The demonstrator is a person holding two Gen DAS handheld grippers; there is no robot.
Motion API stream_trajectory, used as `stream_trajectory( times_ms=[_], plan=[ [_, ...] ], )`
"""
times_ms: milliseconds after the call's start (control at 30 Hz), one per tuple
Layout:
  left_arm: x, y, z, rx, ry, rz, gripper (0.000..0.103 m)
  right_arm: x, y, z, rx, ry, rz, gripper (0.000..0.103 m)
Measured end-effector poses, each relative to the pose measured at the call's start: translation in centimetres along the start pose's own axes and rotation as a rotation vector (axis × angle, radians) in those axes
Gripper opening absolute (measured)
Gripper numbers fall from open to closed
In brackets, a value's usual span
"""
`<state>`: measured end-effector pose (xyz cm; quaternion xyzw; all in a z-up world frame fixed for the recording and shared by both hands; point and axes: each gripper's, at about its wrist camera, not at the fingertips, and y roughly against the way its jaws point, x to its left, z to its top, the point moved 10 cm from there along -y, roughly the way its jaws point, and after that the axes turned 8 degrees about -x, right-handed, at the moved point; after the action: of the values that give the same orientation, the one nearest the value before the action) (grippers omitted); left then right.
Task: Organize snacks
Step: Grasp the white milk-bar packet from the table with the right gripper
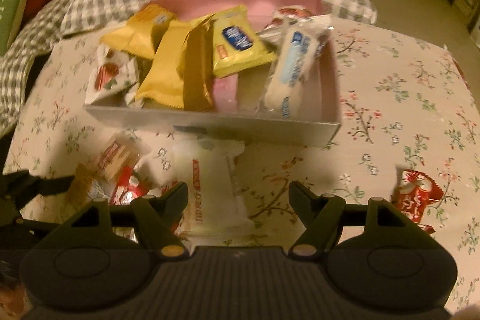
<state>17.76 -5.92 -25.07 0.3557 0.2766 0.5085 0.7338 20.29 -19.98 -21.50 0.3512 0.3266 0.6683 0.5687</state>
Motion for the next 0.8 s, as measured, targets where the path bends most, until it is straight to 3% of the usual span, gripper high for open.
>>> stream_trajectory(
  times_ms=[33, 100, 267, 333, 433, 667, 733, 767, 800],
  plan=[
    [0.2, 0.1, 0.1, 0.001, 0.012, -0.008, 0.062, 0.1, -0.1, -0.1, 0.005, 0.005, -0.001, 0.071],
    [0.6, 0.4, 0.3, 0.0, 0.044, -0.022, 0.045, 0.2, -0.4, -0.2, 0.008, 0.011, -0.005, 0.071],
    [0.9, 0.7, 0.6, 0.001, 0.082, -0.045, 0.036, 0.8, -0.5, -0.2, 0.004, 0.019, 0.007, 0.071],
    [0.9, 1.1, 0.8, -0.006, 0.085, -0.046, 0.025, 0.9, -0.7, -0.2, 0.002, 0.029, 0.008, 0.07],
    [0.9, 1.6, 1.2, -0.012, 0.107, -0.066, 0.017, 1.4, -1.0, -0.2, 0.001, 0.046, 0.011, 0.068],
    [0.3, 1.0, 0.5, 0.014, 0.111, -0.092, 0.015, 1.6, -2.3, -0.7, 0.005, 0.137, -0.014, 0.063],
    [-0.3, 1.0, 0.3, 0.018, 0.113, -0.123, 0.016, 1.8, -2.3, -0.6, -0.002, 0.15, -0.024, 0.054],
    [-0.5, 0.9, 0.3, 0.02, 0.121, -0.126, 0.016, 1.8, -2.1, -0.4, -0.008, 0.14, -0.023, 0.043],
    [-0.6, 0.9, 0.3, 0.02, 0.126, -0.122, 0.018, 1.8, -2.0, -0.3, 0.001, 0.114, -0.01, 0.043]
  ],
)
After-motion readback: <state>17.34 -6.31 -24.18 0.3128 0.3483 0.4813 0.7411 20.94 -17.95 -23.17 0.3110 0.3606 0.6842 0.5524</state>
